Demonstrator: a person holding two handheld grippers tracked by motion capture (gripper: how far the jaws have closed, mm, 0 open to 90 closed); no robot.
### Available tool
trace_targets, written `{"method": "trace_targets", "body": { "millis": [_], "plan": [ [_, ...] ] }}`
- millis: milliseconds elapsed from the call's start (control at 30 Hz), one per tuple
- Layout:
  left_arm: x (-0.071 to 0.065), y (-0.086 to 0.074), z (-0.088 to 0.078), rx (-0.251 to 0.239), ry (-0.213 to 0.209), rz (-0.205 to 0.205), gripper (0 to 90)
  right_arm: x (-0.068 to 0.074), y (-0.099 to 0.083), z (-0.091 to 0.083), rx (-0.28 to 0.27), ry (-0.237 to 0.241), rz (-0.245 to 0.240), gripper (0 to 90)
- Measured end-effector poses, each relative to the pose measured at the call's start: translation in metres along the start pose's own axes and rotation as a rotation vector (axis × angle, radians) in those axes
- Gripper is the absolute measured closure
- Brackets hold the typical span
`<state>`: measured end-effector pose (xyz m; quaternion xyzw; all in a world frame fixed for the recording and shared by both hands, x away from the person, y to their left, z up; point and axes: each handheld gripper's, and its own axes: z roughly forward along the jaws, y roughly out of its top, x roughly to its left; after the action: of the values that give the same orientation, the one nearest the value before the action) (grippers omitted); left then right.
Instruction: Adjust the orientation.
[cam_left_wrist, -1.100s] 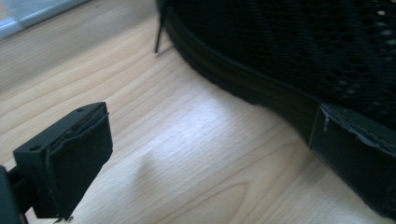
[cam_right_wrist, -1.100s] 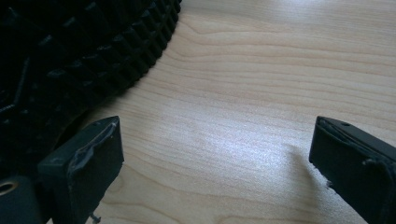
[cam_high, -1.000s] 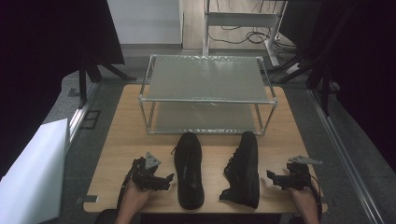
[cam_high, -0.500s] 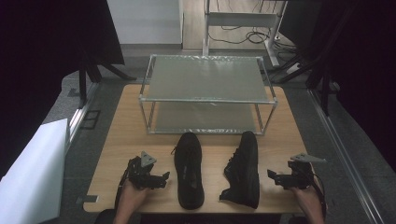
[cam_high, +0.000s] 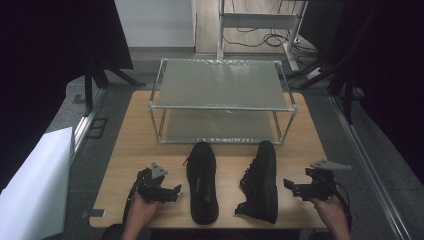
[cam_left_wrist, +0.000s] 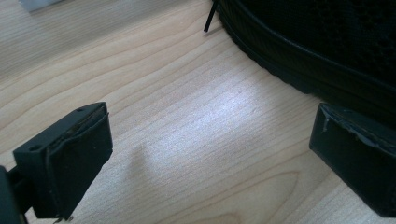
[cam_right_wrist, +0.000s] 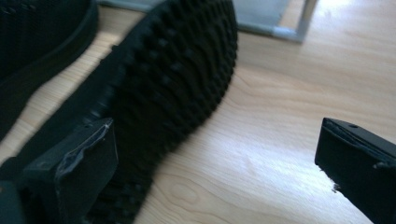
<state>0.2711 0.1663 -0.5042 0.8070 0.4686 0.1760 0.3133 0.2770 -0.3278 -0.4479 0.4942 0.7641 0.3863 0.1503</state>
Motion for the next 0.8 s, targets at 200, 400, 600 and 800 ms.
{"method": "trace_targets", "body": {
  "millis": [200,400,600,800],
  "plan": [
    [0.0,0.0,0.001,0.005,-0.001,0.001,0.0,0.013,0.012,0.003,-0.014,0.018,-0.015,0.0],
    [0.0,0.0,0.001,0.009,-0.001,0.002,0.0,0.022,0.018,0.015,-0.009,0.002,-0.031,0.0],
    [-0.001,-0.001,0.002,0.016,-0.003,0.003,0.0,0.024,0.018,0.025,-0.006,-0.015,-0.022,0.0],
    [-0.001,-0.001,0.002,0.021,-0.001,0.007,0.0,0.019,0.015,0.019,0.003,-0.042,-0.006,0.0]
  ]
}}
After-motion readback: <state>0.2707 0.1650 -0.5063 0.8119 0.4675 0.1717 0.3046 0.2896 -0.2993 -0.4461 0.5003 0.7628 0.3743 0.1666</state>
